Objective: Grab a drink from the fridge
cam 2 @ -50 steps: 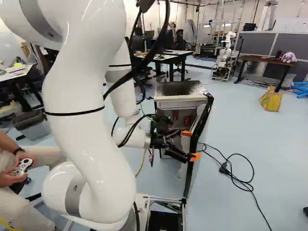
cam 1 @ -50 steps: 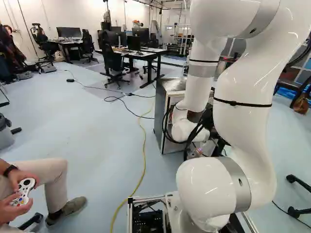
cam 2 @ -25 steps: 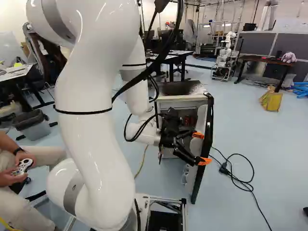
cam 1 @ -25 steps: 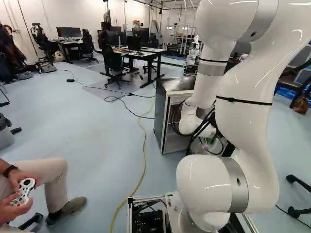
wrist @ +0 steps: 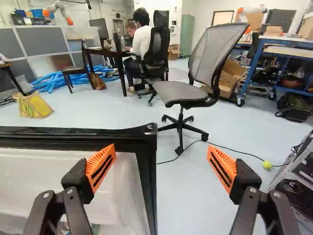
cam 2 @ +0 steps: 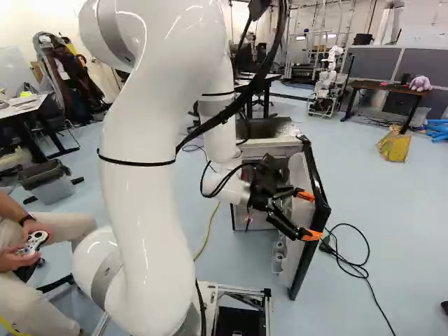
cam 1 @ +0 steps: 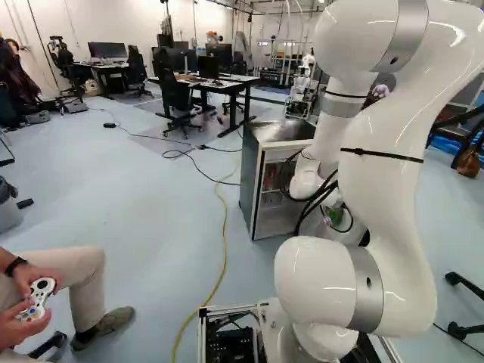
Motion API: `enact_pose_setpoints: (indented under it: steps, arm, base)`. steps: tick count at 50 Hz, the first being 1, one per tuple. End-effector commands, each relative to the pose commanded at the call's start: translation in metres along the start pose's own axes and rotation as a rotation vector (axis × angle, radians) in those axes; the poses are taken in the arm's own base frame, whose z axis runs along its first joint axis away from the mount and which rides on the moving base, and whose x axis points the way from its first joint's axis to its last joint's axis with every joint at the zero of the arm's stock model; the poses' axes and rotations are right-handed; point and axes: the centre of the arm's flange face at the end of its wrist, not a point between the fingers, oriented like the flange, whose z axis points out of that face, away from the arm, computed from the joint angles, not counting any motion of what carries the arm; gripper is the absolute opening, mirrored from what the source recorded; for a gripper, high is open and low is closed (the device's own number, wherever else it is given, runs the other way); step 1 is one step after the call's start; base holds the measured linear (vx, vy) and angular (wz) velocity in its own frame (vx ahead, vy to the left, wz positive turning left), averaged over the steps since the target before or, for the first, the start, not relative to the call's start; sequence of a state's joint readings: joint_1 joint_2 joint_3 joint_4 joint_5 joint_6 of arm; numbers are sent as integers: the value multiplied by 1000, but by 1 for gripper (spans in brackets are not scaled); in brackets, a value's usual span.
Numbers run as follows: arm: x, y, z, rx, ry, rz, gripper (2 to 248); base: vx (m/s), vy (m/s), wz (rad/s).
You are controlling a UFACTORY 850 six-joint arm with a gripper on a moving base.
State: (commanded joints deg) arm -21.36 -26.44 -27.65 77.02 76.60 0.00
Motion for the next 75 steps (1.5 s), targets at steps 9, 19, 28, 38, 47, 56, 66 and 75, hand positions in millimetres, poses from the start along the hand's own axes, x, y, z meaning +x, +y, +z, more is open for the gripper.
enact_pose_setpoints:
  steps: [9, 19, 28, 38, 47, 56, 66, 75]
  arm:
    - [3, -11, 18, -36, 6, 31, 247]
    - [7, -23, 39, -73, 14, 64, 247]
    - [11, -33, 58, -104, 22, 93, 247]
    - [14, -44, 79, -136, 32, 125, 247]
    - [18, -53, 99, -163, 42, 153, 247]
    - [20, -59, 113, -181, 49, 174, 247]
    - [21, -58, 115, -185, 50, 175, 247]
    - [20, -48, 108, -155, 45, 148, 247]
  base:
    - [0, 0, 0]
    - [0, 0, 0]
    - [0, 0, 0]
    - [0, 0, 0]
    - [0, 0, 0]
    - [0, 0, 0]
    - [0, 0, 0]
    - [0, 0, 0]
